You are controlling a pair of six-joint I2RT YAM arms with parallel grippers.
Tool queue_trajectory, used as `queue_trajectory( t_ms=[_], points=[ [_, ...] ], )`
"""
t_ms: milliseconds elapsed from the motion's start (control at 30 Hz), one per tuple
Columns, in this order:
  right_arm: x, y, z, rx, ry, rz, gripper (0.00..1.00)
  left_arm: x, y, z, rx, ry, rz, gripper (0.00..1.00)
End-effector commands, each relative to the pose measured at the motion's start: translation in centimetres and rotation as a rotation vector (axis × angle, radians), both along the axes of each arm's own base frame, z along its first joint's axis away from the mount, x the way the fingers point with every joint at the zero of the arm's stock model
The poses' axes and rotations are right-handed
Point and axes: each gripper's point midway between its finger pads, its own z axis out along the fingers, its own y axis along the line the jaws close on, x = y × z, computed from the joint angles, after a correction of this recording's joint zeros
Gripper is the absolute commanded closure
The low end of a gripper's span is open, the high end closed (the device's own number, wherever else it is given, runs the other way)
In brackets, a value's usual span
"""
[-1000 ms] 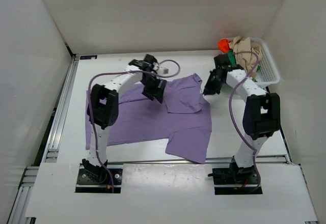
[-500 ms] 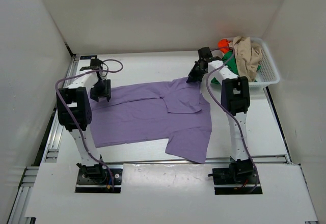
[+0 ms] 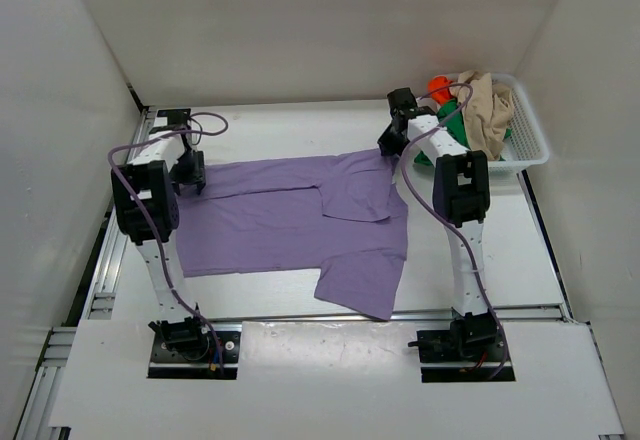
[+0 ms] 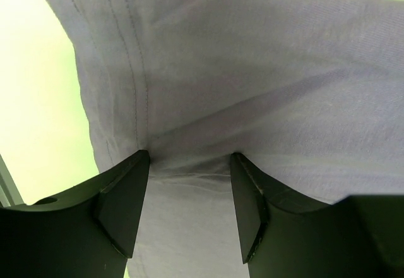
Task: Fold and stack the t-shirts
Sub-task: Fold the flattened tshirt in 1/3 of the way
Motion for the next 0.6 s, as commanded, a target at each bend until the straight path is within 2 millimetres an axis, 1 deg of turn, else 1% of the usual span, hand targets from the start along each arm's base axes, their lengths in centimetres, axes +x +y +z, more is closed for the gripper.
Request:
queue_trajectory(
  t_ms=[0,33,67,133,167,200,233,267,300,333,367,400,433,467,500,533,567],
  points=[
    [0.7,-2.1,1.1,-0.085,-0.029,-0.063,0.99,2.2,0.5,-0.1,0.012,-0.054,0.004,0.35],
    [0.9,-2.1,1.2,-0.082,-0.038,-0.063,0.99,2.3,0.1,-0.2,-0.006,-0.056,-0.001,0.34],
    [1.2,-1.8,2.0,-0.073,-0.06,-0.039,0.99,2.7,0.0,0.5,-0.012,-0.075,-0.004,0.34],
    [1.6,-0.6,3.1,-0.032,-0.107,0.04,0.99,3.0,-0.1,1.6,-0.021,-0.098,-0.008,0.33],
    [1.5,1.1,4.3,0.046,-0.126,0.116,0.99,3.2,-0.3,2.7,-0.027,-0.125,-0.011,0.33],
    [1.4,1.9,5.1,0.076,-0.144,0.16,0.98,3.7,-0.2,3.8,-0.023,-0.154,-0.012,0.31],
    [1.3,2.3,6.9,0.093,-0.173,0.2,0.96,3.8,-0.2,4.6,-0.021,-0.172,-0.012,0.3],
    [1.2,2.6,8.2,0.106,-0.194,0.223,0.92,3.8,-0.2,5.7,-0.018,-0.19,-0.013,0.26],
    [0.7,2.8,9.0,0.113,-0.203,0.243,0.83,3.9,-0.2,7.7,-0.013,-0.234,-0.013,0.07],
    [0.4,2.6,10.0,0.102,-0.219,0.261,0.76,4.3,-0.2,9.3,-0.008,-0.272,-0.014,0.05],
    [-0.3,2.4,12.1,0.099,-0.256,0.271,0.68,4.0,-0.2,11.5,-0.002,-0.313,-0.015,0.0],
    [-1.1,2.8,13.0,0.095,-0.268,0.292,0.55,3.8,0.4,12.7,0.012,-0.34,-0.002,0.0],
    [-1.4,2.6,14.1,0.088,-0.294,0.304,0.51,3.4,0.4,13.9,0.015,-0.356,-0.002,0.0],
    [-2.8,2.7,15.9,0.071,-0.322,0.34,0.47,2.8,0.9,14.6,0.029,-0.367,0.012,0.0],
    [-3.4,2.2,16.7,0.051,-0.337,0.347,0.43,1.8,0.8,16.5,0.033,-0.399,0.012,0.0],
    [-4.7,2.3,19.3,0.036,-0.389,0.382,0.35,0.0,1.0,15.5,0.029,-0.355,0.023,0.0],
    [-5.6,2.5,19.9,0.022,-0.398,0.399,0.33,-1.3,1.4,15.2,0.029,-0.335,0.036,0.0]
  ],
)
